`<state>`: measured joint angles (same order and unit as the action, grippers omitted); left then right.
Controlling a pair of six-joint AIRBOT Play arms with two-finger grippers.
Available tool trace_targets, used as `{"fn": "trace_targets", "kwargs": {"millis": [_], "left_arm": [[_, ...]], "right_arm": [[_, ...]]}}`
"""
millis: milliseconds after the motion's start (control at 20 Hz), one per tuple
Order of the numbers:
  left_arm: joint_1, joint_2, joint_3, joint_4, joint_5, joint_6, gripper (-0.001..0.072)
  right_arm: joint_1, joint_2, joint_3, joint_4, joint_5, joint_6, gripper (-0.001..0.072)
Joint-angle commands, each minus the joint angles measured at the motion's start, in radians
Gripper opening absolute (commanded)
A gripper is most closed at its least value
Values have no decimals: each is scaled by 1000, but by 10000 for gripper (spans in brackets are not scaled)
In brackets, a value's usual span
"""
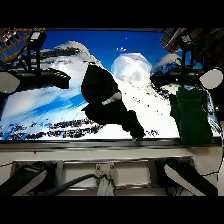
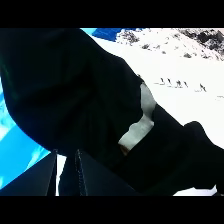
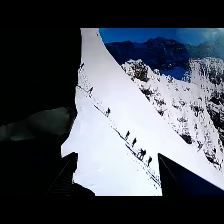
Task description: Fold the clothes and pants, and hang the long-sleeved shirts on hangers.
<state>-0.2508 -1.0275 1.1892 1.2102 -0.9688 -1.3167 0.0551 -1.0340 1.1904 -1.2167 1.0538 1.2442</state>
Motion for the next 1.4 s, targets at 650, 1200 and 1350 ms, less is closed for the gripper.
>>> {"fn": "trace_targets", "kwargs": {"millis": [650, 1200, 1350], "left_arm": [[-1, 0, 0, 0, 0, 0, 135], [-1, 0, 0, 0, 0, -3, 136], [-1, 0, 0, 0, 0, -3, 135]], "right_arm": [[1, -1, 1, 0, 0, 0, 573], [2, -1, 1, 1, -43, 0, 573], [2, 0, 1, 1, -116, 0, 573]]}}
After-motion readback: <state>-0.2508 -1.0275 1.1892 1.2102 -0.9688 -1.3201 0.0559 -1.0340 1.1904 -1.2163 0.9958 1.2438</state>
